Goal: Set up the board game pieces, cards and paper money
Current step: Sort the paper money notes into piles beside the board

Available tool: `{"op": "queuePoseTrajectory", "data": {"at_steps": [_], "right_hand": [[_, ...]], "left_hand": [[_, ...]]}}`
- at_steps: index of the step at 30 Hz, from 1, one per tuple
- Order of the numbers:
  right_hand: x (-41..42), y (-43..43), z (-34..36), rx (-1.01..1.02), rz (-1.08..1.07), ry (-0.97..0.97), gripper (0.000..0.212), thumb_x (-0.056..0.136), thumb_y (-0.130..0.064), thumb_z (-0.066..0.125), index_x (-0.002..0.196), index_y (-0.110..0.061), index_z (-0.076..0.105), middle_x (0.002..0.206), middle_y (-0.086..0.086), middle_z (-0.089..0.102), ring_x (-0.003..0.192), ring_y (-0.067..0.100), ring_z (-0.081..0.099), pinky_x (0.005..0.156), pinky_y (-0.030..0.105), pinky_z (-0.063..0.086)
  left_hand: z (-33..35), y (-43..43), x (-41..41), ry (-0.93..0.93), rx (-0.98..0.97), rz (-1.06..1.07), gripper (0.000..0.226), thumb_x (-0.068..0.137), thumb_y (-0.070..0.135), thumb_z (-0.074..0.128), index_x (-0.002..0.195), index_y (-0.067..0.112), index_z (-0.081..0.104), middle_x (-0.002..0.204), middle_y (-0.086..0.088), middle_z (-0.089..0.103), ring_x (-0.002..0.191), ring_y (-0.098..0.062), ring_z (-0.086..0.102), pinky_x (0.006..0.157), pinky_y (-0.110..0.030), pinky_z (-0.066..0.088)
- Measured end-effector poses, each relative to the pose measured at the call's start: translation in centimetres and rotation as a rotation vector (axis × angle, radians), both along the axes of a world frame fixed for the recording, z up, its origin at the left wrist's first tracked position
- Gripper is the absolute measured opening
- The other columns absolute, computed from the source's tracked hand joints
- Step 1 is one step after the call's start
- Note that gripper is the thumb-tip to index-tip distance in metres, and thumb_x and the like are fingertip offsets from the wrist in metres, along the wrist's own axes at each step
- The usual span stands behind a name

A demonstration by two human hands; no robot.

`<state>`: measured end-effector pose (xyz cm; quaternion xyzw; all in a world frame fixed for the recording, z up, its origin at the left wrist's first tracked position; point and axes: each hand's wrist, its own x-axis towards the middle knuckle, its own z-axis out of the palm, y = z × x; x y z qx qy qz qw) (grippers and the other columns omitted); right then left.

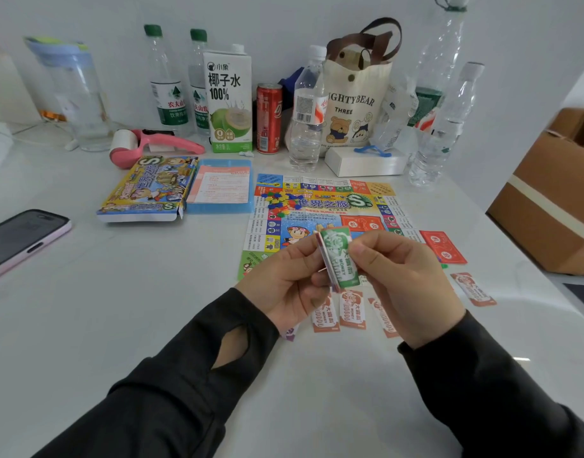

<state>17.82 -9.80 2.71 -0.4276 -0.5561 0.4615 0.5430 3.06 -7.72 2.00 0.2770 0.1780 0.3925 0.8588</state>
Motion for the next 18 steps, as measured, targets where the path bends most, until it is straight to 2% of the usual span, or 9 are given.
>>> {"op": "queuePoseTrajectory", "data": {"at_steps": [2,3,5,8,10,13,18], "right_hand": [[0.19,0.07,-0.02,0.005,0.048,0.032,0.036,0.051,-0.051,0.08,0.066,-0.019,0.072,0.075,0.011,0.07,0.075,0.028,0.063,0.078,0.043,0.051],[0.33,0.12,-0.04,-0.001,0.086,0.063,0.042,0.048,-0.055,0.081,0.067,-0.018,0.072,0.075,0.011,0.07,0.075,0.029,0.063,0.076,0.04,0.052],[0.39,0.16,0.04,-0.015,0.174,0.134,0.041,0.049,-0.051,0.083,0.066,-0.016,0.072,0.075,0.012,0.07,0.073,0.03,0.065,0.073,0.037,0.053],[0.34,0.24,0.04,-0.04,0.216,0.18,0.038,0.049,-0.046,0.085,0.065,-0.015,0.072,0.076,0.013,0.07,0.074,0.033,0.064,0.077,0.042,0.053],[0.23,0.24,0.01,-0.05,0.221,0.186,0.038,0.049,-0.046,0.086,0.065,-0.014,0.072,0.076,0.014,0.07,0.075,0.034,0.063,0.079,0.043,0.051],[0.14,0.29,-0.12,-0.06,0.208,0.19,0.038,0.049,-0.045,0.086,0.066,-0.013,0.072,0.077,0.015,0.069,0.081,0.039,0.06,0.082,0.047,0.045],[0.17,0.44,-0.26,-0.076,0.168,0.174,0.042,0.047,-0.048,0.086,0.068,-0.013,0.073,0.079,0.013,0.07,0.087,0.042,0.056,0.085,0.05,0.041]], "left_hand": [[-0.26,0.08,-0.14,-0.059,0.037,-0.054,0.035,0.048,0.007,0.089,0.081,0.005,0.075,0.07,-0.013,0.068,0.043,-0.007,0.053,0.036,-0.015,0.044],[-0.49,0.21,-0.17,-0.083,0.055,-0.069,0.041,0.044,0.008,0.09,0.082,0.005,0.075,0.07,-0.013,0.068,0.044,-0.007,0.054,0.037,-0.015,0.044],[-0.63,0.3,-0.19,-0.091,0.088,-0.076,0.038,0.047,0.009,0.088,0.082,0.005,0.075,0.07,-0.012,0.068,0.044,-0.007,0.054,0.038,-0.015,0.045],[-0.41,0.23,-0.12,-0.071,0.096,-0.066,0.029,0.053,0.01,0.084,0.08,0.006,0.075,0.067,-0.01,0.067,0.045,-0.007,0.054,0.038,-0.014,0.045],[-0.29,0.19,-0.02,-0.039,0.091,-0.025,0.01,0.066,0.008,0.073,0.076,0.007,0.075,0.065,-0.009,0.066,0.044,-0.006,0.053,0.038,-0.013,0.043],[-0.11,0.18,0.18,0.034,0.067,0.053,0.028,0.074,0.007,0.048,0.067,0.01,0.075,0.058,-0.007,0.064,0.039,-0.005,0.048,0.034,-0.012,0.039],[0.28,-0.01,0.29,0.075,0.068,0.079,0.026,0.071,0.008,0.049,0.07,0.008,0.075,0.06,-0.008,0.064,0.039,-0.005,0.047,0.034,-0.012,0.039]]}}
